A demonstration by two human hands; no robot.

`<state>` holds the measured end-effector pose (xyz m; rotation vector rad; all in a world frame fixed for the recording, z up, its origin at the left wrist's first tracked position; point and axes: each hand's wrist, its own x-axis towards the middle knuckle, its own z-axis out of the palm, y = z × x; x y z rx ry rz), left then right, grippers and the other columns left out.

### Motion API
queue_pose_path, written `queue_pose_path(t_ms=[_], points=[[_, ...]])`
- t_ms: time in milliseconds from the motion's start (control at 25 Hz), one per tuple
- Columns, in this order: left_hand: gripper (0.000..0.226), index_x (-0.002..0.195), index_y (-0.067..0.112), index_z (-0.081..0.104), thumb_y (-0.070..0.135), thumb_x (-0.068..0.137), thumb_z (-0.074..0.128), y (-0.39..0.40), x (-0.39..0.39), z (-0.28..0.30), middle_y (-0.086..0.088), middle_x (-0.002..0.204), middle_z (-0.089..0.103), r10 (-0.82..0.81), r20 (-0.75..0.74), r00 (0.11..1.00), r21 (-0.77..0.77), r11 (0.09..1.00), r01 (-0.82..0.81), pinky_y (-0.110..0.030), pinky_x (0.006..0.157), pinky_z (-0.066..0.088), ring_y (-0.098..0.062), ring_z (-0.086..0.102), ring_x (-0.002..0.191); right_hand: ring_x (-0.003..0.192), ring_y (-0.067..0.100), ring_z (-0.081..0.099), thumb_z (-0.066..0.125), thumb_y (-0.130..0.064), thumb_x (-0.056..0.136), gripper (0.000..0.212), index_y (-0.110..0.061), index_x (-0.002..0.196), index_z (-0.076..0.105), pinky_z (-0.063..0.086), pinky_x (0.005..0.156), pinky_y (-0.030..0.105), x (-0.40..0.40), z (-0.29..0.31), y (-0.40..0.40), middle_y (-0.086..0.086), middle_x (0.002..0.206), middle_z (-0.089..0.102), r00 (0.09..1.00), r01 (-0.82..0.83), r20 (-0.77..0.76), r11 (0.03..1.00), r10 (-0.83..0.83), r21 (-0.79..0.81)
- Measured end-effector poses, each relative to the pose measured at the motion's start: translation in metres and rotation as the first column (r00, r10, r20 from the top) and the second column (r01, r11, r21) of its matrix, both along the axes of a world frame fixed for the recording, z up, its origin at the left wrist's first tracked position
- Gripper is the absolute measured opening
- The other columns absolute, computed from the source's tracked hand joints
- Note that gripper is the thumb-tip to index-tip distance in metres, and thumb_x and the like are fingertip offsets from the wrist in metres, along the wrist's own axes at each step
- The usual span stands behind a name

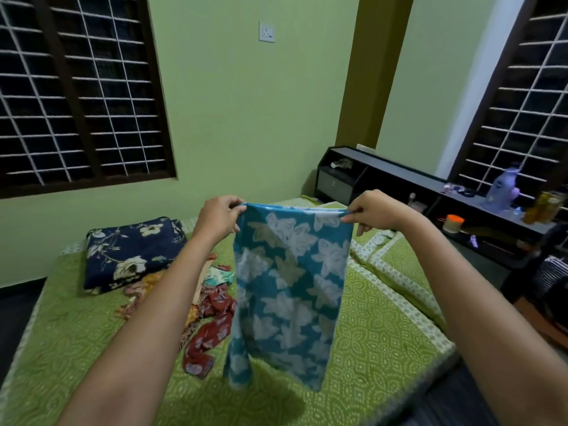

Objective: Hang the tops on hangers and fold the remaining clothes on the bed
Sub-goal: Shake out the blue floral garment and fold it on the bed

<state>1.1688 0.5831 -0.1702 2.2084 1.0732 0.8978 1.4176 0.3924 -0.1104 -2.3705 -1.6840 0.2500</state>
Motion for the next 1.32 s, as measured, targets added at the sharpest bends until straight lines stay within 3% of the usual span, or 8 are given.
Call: queue_pose_path(t_ms=[120, 280, 440, 560, 720, 880, 1160, 1320], points=[[0.015, 0.11, 0.005, 0.059, 0.008, 0.098, 0.051, 0.011, 0.037, 0.022, -0.01, 0.077, 0.064, -0.03, 0.198, 0.98, -0.176, 0.982, 0.066, -0.015, 0.047, 0.052, -0.005, 0.064, 0.046, 0.059, 0.013, 0.071, 0.068, -0.018, 0.088, 0.01, -0.009, 0.088, 0.068, 0.053, 0.051, 0.016, 0.033, 0.015, 0.008, 0.007, 0.075, 0.071, 0.982, 0.052, -0.19, 0.974, -0.008, 0.223], [0.01, 0.107, 0.002, 0.049, 0.002, 0.099, 0.043, 0.061, 0.118, 0.005, -0.017, 0.086, 0.06, -0.012, 0.176, 0.984, -0.334, 0.94, 0.071, -0.019, 0.048, 0.055, -0.007, 0.065, 0.045, 0.071, 0.027, 0.072, 0.072, -0.003, 0.082, 0.015, -0.005, 0.096, 0.065, 0.061, 0.066, 0.034, 0.101, -0.019, 0.068, 0.014, 0.096, 0.066, 0.876, 0.265, -0.474, 0.913, -0.093, 0.31], [0.011, 0.106, 0.003, 0.052, 0.0, 0.097, 0.047, 0.14, 0.206, -0.089, -0.026, 0.109, 0.062, -0.008, -0.061, 0.998, -0.48, 0.877, -0.022, -0.039, 0.07, 0.06, -0.03, 0.071, 0.084, 0.093, 0.025, 0.067, 0.079, -0.007, 0.075, 0.05, -0.01, 0.122, 0.062, 0.055, 0.085, 0.038, 0.18, -0.11, 0.16, 0.011, 0.116, 0.064, 0.927, 0.297, -0.268, 0.95, -0.263, 0.093], [0.011, 0.1, 0.005, 0.056, 0.002, 0.096, 0.047, 0.192, 0.26, -0.119, -0.023, 0.106, 0.064, 0.002, -0.128, 0.992, -0.355, 0.934, -0.048, -0.043, 0.081, 0.054, -0.03, 0.066, 0.091, 0.092, 0.023, 0.063, 0.072, -0.003, 0.081, 0.034, -0.001, 0.115, 0.067, 0.048, 0.074, 0.03, 0.226, -0.14, 0.218, 0.014, 0.112, 0.067, 0.908, 0.37, -0.25, 0.924, -0.336, 0.1], [0.014, 0.101, 0.002, 0.053, 0.008, 0.1, 0.04, 0.244, 0.318, -0.083, -0.012, 0.09, 0.052, 0.065, -0.012, 0.998, -0.104, 0.992, -0.066, -0.029, 0.067, 0.033, -0.023, 0.048, 0.08, 0.087, 0.022, 0.058, 0.059, 0.001, 0.087, 0.018, -0.004, 0.097, 0.073, 0.037, 0.07, 0.023, 0.273, -0.118, 0.281, 0.016, 0.098, 0.069, 0.911, 0.408, -0.244, 0.812, -0.332, 0.417], [0.015, 0.104, 0.0, 0.054, 0.008, 0.098, 0.043, 0.258, 0.336, -0.083, -0.021, 0.096, 0.062, 0.037, 0.138, 0.99, 0.025, 0.999, -0.041, -0.039, 0.068, 0.042, -0.033, 0.057, 0.083, 0.093, 0.023, 0.063, 0.061, -0.002, 0.086, 0.018, -0.008, 0.098, 0.074, 0.042, 0.077, 0.023, 0.299, -0.121, 0.299, 0.011, 0.097, 0.071, 0.928, 0.373, -0.231, 0.751, -0.293, 0.545], [0.022, 0.11, 0.002, 0.061, -0.002, 0.089, 0.056, 0.211, 0.309, -0.249, -0.019, 0.106, 0.067, -0.108, -0.109, 0.988, -0.223, 0.971, 0.082, -0.033, 0.081, 0.042, -0.032, 0.064, 0.097, 0.084, 0.029, 0.067, 0.067, 0.005, 0.081, 0.012, -0.001, 0.089, 0.074, 0.038, 0.071, 0.019, 0.297, -0.285, 0.244, 0.014, 0.089, 0.072, 0.933, 0.343, -0.243, 0.865, -0.267, 0.366], [0.021, 0.111, 0.026, 0.059, 0.014, 0.096, 0.05, 0.166, 0.293, -0.384, 0.0, 0.114, 0.062, -0.217, -0.224, 0.95, -0.499, 0.863, 0.08, -0.013, 0.077, 0.042, -0.014, 0.056, 0.102, 0.083, 0.025, 0.069, 0.073, 0.004, 0.075, 0.014, -0.006, 0.084, 0.076, 0.043, 0.073, 0.022, 0.29, -0.439, 0.191, 0.009, 0.087, 0.074, 0.902, 0.352, -0.306, 0.928, -0.304, 0.118]])
